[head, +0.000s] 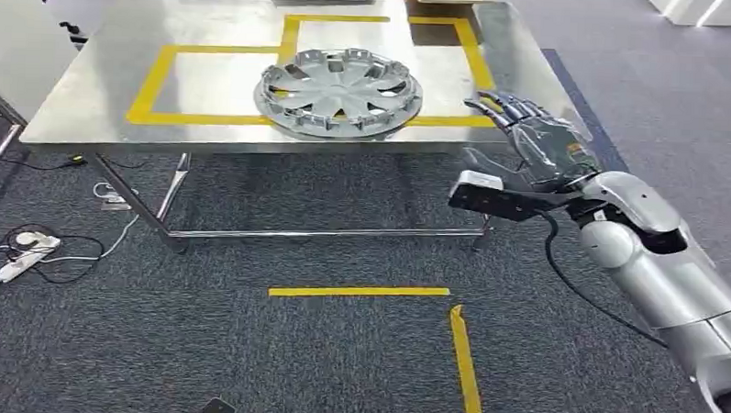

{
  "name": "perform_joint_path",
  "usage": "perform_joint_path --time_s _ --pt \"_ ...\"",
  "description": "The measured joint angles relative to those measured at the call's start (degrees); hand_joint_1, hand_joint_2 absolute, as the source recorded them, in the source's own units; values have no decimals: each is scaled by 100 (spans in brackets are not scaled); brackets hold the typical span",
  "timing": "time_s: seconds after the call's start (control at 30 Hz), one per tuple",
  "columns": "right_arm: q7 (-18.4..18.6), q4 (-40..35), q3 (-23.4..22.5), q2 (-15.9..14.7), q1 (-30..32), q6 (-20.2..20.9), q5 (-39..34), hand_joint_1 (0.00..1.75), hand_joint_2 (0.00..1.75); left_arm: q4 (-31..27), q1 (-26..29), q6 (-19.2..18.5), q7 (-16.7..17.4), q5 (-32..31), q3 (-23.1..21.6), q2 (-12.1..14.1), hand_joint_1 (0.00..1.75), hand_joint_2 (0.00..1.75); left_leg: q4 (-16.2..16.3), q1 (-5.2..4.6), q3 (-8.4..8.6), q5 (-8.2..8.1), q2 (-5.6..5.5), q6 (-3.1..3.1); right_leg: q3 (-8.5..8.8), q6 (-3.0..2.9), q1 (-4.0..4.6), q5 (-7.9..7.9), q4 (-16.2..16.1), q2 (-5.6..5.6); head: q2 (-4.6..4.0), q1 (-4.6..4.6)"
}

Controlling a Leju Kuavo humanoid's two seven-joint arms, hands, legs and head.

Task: Take the parts from the cabinet and place them on the table.

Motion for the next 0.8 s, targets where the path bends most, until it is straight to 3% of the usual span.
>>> perform_joint_path --time_s 0.07,0.1,0.13,0.17,0.2,0.23,0.27,0.3,0.33,0.37,0.4,0.43,0.47,0.5,0.53,0.57,0.63,0.67,0.73,0.77,0.8 --pt "22 62 -22 0 -64 92 -48 0 0 0 0 0 0 7 6 0 0 0 73 31 -173 90 -1 -61 566 47 -45 359 -800 -2 0 0" --pt "35 90 -29 0 -125 134 -68 0 0 0 1 7 0 9 9 18 0 0 120 27 -243 126 -5 -103 815 75 -64 176 -1243 1 0 7" --pt "78 116 -28 2 -192 273 -152 0 0 0 1 13 0 9 11 11 0 0 173 5 -304 166 -9 -138 1056 -4 -12 66 -1580 34 0 -13" --pt "145 165 -33 2 -247 412 -232 0 0 0 9 26 0 9 13 17 0 0 148 4 -304 250 -12 -162 976 -61 -5 110 -1490 16 0 -11" --pt "231 285 -7 2 -316 582 -348 0 0 0 14 37 2 15 24 17 0 0 134 11 -319 310 -13 -182 950 -74 12 128 -1479 29 0 7" --pt "260 380 15 2 -355 615 -426 0 0 0 17 39 2 15 31 17 0 0 116 19 -338 379 -20 -216 902 -126 23 175 -1451 25 0 -2" --pt "263 486 28 2 -395 591 -492 0 0 0 23 39 11 13 44 26 0 0 119 29 -387 347 -30 -256 833 -201 -13 248 -1472 -3 0 2" --pt "269 578 41 2 -424 560 -543 0 0 0 33 42 15 13 52 26 0 0 216 46 -439 85 -30 -296 764 -262 -11 326 -1464 -21 0 -9" --pt "280 674 41 4 -442 523 -595 0 0 0 45 42 22 13 57 26 0 0 542 48 -515 -353 -35 -319 680 -326 -7 404 -1461 -31 0 -11" --pt "280 758 39 2 -451 464 -625 0 0 0 45 48 24 13 59 26 0 0 998 50 -594 -741 -34 -336 593 -339 -1 475 -1460 -34 0 -22" --pt "289 835 35 2 -453 411 -639 0 0 0 42 63 24 13 61 26 0 0 1453 56 -655 -1002 -33 -345 505 -346 6 550 -1458 -37 0 -13" --pt "289 886 39 2 -451 361 -652 0 0 0 41 70 26 13 61 26 0 0 1829 59 -672 -1113 -33 -348 411 -352 12 621 -1453 -37 0 -15" --pt "287 918 46 4 -449 350 -652 0 0 0 37 77 28 13 61 24 0 0 2033 59 -627 -1028 -34 -343 305 -351 19 697 -1445 -36 0 -20" --pt "287 955 46 4 -450 341 -654 0 0 0 30 79 33 13 61 24 0 0 2014 59 -491 -815 -34 -323 198 -344 28 774 -1437 -33 0 -20" --pt "287 984 41 4 -450 335 -654 0 0 0 23 81 39 13 61 24 0 0 1801 57 -273 -589 -34 -291 96 -329 40 846 -1431 -26 0 -20" --pt "287 1006 37 2 -452 333 -654 0 0 0 17 83 39 13 63 24 0 0 1405 53 53 -488 -38 -243 18 -311 52 917 -1430 -18 0 -20" --pt "287 1025 13 2 -469 322 -654 0 0 -2 5 92 42 13 63 37 0 0 342 -10 897 -774 -64 -151 -49 -268 72 1009 -1416 -22 0 -11" --pt "291 1041 -2 2 -492 302 -654 0 0 -2 -10 98 42 13 63 31 0 0 -11 -11 1034 -919 -63 -145 -84 -244 62 1090 -1420 -41 0 -7" --pt "341 1084 9 4 -500 274 -643 0 0 -2 -10 103 44 13 66 28 0 0 22 -73 914 -776 -72 -126 -126 -174 5 1280 -1516 -45 0 -18" --pt "389 1108 11 4 -454 239 -622 0 0 -2 15 103 57 15 65 20 0 0 -50 -53 833 -669 -57 -93 -157 -125 26 1364 -1549 -34 0 -11" --pt "435 1130 15 7 -404 167 -584 0 0 -2 13 109 83 15 68 18 0 0 -63 -28 790 -576 -27 -54 -217 -118 6 1161 -1514 -17 0 -31"
